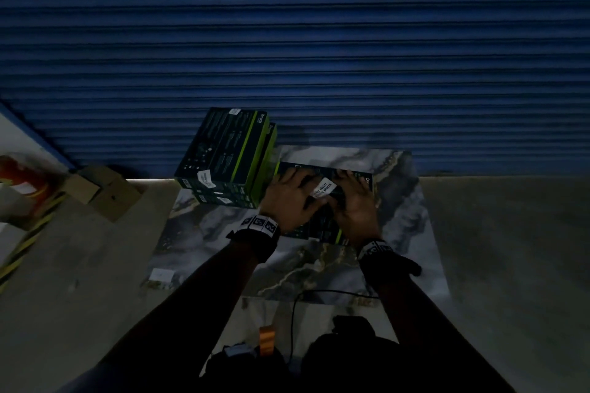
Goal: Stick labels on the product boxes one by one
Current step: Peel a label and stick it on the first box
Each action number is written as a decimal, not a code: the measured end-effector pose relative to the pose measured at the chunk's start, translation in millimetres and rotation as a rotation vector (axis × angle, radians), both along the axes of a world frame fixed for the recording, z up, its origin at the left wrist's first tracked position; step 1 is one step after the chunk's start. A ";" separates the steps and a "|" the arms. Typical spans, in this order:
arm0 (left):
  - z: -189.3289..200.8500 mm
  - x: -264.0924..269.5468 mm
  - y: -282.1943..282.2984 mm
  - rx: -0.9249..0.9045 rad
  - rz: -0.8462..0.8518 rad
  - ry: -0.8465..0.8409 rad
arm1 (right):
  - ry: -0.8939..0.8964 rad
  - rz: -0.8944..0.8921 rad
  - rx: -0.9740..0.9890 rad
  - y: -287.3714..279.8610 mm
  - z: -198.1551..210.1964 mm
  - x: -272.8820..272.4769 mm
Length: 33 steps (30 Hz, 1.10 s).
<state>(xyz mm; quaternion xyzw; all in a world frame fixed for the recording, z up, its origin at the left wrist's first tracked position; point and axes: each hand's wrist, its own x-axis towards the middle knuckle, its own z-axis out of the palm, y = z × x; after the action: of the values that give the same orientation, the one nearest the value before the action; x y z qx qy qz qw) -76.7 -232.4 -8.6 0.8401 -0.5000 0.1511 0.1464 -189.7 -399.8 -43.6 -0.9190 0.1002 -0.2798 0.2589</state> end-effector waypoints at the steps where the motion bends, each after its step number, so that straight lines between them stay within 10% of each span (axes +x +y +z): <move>1: 1.1 0.9 -1.0 0.011 0.005 0.002 | -0.019 0.015 0.021 -2.9 -0.3 0.6; 33: 19.3 25.3 -30.3 0.057 0.061 0.470 | -0.081 0.060 0.025 -5.6 -3.7 1.3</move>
<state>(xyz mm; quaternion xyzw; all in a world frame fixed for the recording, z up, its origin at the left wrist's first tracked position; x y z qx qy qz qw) -51.4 -262.7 10.7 0.8707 -0.4307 -0.0584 0.2303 -188.3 -405.3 -47.3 -0.9062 0.0656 -0.3078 0.2824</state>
